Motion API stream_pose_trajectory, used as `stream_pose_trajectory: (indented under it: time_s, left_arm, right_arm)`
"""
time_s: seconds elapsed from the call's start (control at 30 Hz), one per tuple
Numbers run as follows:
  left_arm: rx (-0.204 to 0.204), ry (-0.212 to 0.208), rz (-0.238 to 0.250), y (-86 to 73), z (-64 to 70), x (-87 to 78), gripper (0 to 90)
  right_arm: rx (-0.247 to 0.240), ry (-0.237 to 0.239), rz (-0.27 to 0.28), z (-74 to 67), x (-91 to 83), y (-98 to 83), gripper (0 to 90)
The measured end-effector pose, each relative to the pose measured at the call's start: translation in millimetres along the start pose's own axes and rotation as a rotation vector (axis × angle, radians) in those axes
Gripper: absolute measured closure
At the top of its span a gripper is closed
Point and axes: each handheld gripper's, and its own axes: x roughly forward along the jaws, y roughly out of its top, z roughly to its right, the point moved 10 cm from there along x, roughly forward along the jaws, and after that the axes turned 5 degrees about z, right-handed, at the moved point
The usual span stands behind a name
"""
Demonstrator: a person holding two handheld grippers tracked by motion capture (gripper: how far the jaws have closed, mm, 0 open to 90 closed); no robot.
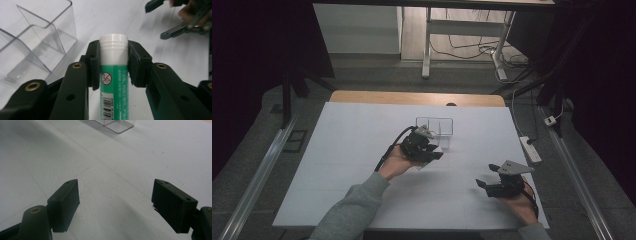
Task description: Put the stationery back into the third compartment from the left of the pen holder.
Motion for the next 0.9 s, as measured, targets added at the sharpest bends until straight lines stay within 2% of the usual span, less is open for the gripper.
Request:
stream_pose_trajectory:
  time_s: [0.23,0.53,0.9]
  left_arm:
    - [0.009,-0.016,0.066,9.6,2.7,-9.3,64.8]
    - [-0.002,-0.033,0.133,20.0,0.2,-16.7,64.8]
    - [0.013,-0.045,0.211,42.0,-0.3,-25.2,64.7]
  right_arm:
    - [0.002,-0.004,0.003,0.6,-1.0,0.6,21.5]
    - [-0.003,-0.011,0.001,1.3,-1.5,0.5,21.6]
    - [-0.005,-0.012,0.0,1.6,-1.7,0.5,21.6]
